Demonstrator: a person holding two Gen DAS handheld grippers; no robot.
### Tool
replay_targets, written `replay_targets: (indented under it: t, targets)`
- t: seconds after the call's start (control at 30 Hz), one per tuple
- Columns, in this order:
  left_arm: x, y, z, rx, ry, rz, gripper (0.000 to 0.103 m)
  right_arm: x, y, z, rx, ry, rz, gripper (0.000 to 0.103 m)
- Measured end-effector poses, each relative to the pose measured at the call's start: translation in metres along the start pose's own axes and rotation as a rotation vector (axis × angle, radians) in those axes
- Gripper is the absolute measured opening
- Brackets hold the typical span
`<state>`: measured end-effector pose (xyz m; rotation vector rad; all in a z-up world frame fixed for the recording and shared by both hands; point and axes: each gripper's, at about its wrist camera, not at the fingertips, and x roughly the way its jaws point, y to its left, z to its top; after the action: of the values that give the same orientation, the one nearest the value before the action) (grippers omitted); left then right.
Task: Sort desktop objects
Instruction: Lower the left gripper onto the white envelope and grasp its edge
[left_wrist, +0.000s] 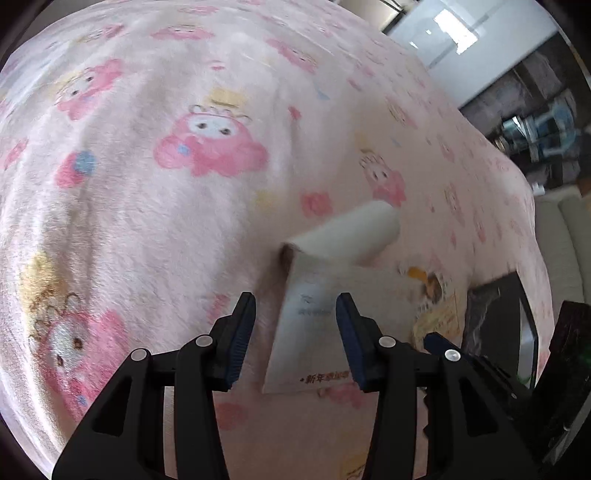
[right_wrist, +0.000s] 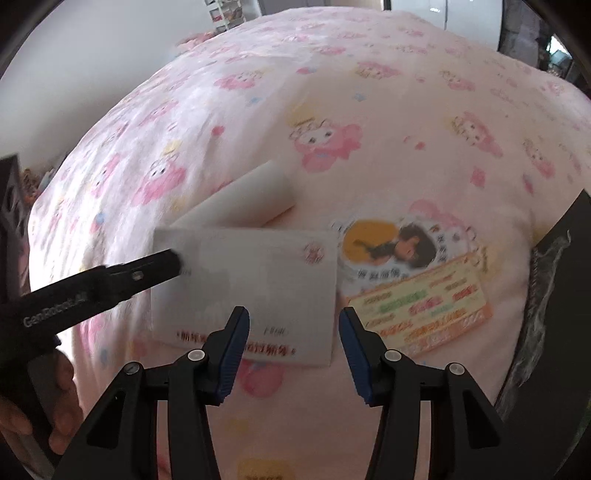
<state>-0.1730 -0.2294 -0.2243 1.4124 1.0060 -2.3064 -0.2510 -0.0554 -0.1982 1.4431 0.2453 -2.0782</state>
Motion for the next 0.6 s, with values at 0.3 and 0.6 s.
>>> replay_targets:
  t: [0.3, 0.6]
  targets:
    - [0.018, 0.007, -0.002, -0.052, 0.086, -0.064, 0.045, 0.033, -0.004, 0.004, 0.043, 0.043, 0.039, 0.048]
    - [0.022, -0.004, -0.004, -0.014, 0.102, -0.08, 0.045, 0.014, -0.005, -0.001, 0.019, 0.015, 0.055, 0.045]
